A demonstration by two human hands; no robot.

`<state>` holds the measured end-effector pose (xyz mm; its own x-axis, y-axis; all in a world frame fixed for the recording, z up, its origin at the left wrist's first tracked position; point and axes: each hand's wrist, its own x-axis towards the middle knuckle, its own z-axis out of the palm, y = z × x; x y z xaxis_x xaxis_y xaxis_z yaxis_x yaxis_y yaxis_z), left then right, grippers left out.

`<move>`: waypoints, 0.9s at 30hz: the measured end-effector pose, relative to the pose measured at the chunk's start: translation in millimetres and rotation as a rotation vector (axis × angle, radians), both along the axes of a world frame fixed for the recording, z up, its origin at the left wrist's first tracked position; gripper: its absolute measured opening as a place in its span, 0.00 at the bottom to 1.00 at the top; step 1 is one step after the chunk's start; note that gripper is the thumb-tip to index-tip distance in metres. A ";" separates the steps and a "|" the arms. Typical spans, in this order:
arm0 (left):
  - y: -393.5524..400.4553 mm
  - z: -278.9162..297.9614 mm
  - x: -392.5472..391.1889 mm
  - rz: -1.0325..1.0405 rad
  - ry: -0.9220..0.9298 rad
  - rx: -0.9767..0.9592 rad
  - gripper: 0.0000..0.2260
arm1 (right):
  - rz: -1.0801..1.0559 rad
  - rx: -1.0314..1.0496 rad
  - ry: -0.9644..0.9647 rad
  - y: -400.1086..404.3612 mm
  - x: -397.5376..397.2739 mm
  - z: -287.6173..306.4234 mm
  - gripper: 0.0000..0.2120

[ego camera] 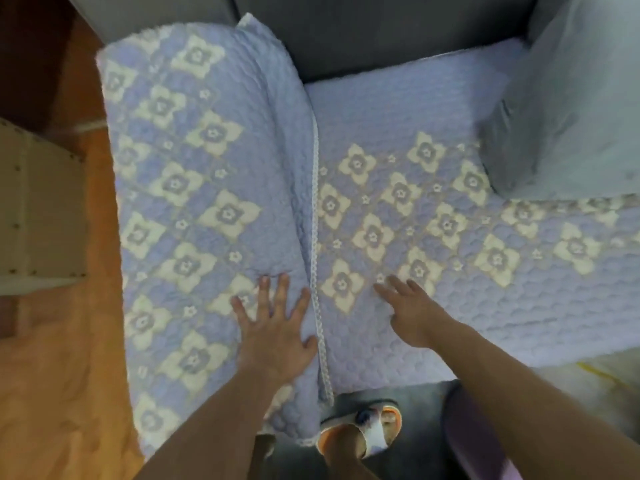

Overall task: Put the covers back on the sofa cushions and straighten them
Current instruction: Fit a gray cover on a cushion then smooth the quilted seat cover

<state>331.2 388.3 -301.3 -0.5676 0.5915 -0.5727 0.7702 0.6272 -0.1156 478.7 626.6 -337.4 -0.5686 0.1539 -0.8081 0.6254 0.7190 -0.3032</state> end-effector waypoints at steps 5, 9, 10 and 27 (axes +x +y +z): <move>-7.2 -9.7 0.0 0.013 0.036 0.053 0.36 | -0.108 0.214 -0.097 -55.9 -40.8 -13.9 0.35; -8.7 -14.5 3.4 0.026 0.070 0.103 0.34 | -0.084 0.256 -0.162 -52.2 -54.7 -12.2 0.34; -8.5 -15.7 4.0 0.021 0.080 0.104 0.34 | -0.086 0.235 -0.178 -47.2 -60.6 -15.1 0.33; -3.6 -21.9 10.8 0.008 0.157 -0.009 0.33 | -0.267 0.033 0.080 -58.2 -64.7 7.8 0.20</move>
